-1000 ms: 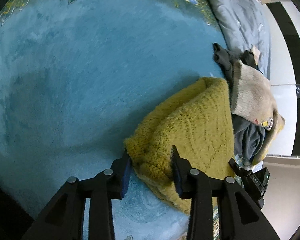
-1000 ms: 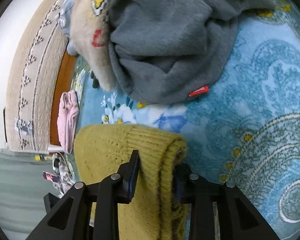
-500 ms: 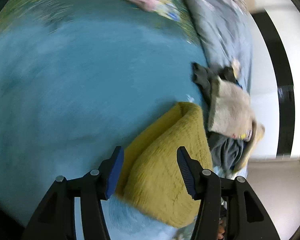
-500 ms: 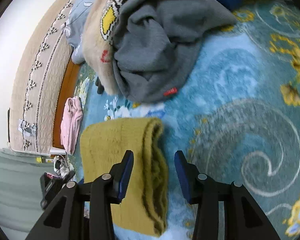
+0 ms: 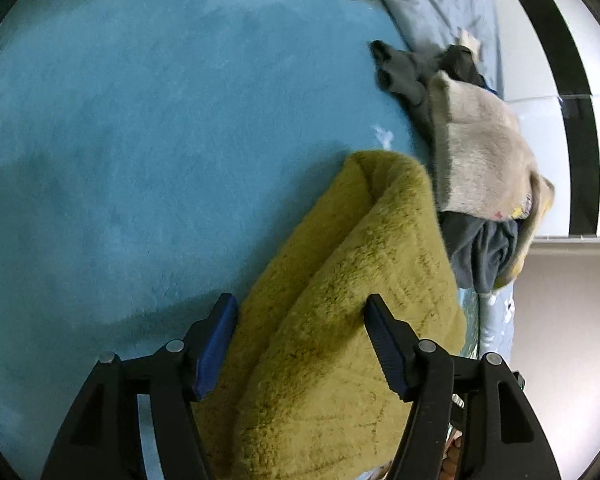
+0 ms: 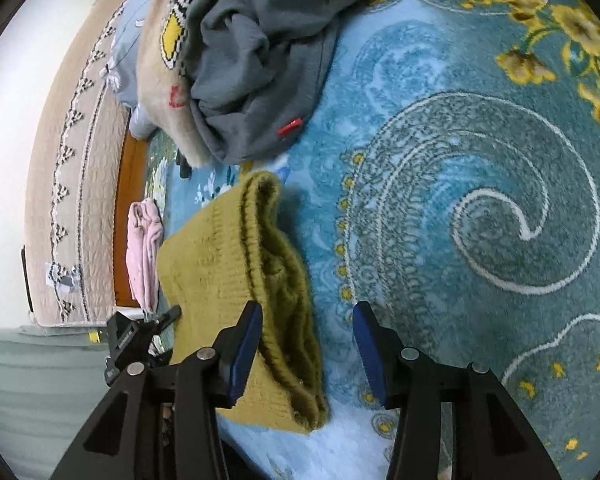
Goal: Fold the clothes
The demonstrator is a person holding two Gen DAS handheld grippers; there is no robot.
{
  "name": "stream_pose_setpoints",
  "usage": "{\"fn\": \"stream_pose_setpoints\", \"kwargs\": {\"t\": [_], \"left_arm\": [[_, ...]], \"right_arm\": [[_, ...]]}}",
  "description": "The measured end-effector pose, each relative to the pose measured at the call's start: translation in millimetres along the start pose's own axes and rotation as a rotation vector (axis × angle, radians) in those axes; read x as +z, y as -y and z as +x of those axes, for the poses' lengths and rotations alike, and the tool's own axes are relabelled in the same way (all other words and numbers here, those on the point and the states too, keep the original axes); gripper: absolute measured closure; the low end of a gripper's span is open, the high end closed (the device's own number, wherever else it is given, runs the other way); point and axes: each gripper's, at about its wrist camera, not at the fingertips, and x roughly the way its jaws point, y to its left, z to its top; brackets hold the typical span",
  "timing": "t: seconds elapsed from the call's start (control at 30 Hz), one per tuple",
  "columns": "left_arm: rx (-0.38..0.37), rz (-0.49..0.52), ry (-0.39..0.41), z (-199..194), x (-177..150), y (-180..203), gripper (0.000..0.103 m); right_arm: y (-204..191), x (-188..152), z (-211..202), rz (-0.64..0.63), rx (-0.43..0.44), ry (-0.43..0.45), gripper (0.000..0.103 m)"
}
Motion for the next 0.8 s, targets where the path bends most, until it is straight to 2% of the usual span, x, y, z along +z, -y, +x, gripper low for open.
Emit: {"fn": "stream_pose_setpoints", "kwargs": {"t": [0.03,0.07,0.1,0.13,0.17,0.3,0.4,0.47,0.67,0.8], "left_arm": [[0.000,-0.016,-0.003,2,-2,-1,0.045],[0.009,-0.022,-0.005,2,-4,-2,0.058],[0.018,-0.019,-0.005,1,-6,-1,0.063],[0.022,-0.014,0.000,-1,-8,0,0.070],[0.025,-0.011,0.005,-4,-10,1,0.073],[0.009,-0.043,0.030,-13,-15,-9,0.075],[-0.006,-0.054,0.031,-13,-14,-13,0.075],[-0.001,-0.040,0.033,-12,-13,-12,0.074],[-0.009,-0.049,0.040,-10,-11,-13,0.074],[-0.016,-0.055,0.040,-6,-8,-12,0.073]], "right_arm": [[1,1,0,0.002,0.001,0.005,0.050],[1,1,1,0.005,-0.001,0.010,0.044],[1,1,1,0.008,0.000,0.016,0.038],[1,1,2,0.011,0.011,0.018,0.038],[0,1,3,0.013,0.023,0.018,0.038],[-9,2,16,-0.011,0.079,-0.008,0.036],[-19,2,33,-0.065,0.064,-0.041,0.034],[-21,5,41,-0.072,0.054,-0.031,0.033],[-10,10,53,0.020,0.156,0.008,0.030],[-2,-2,56,0.042,0.225,-0.090,0.031]]}}
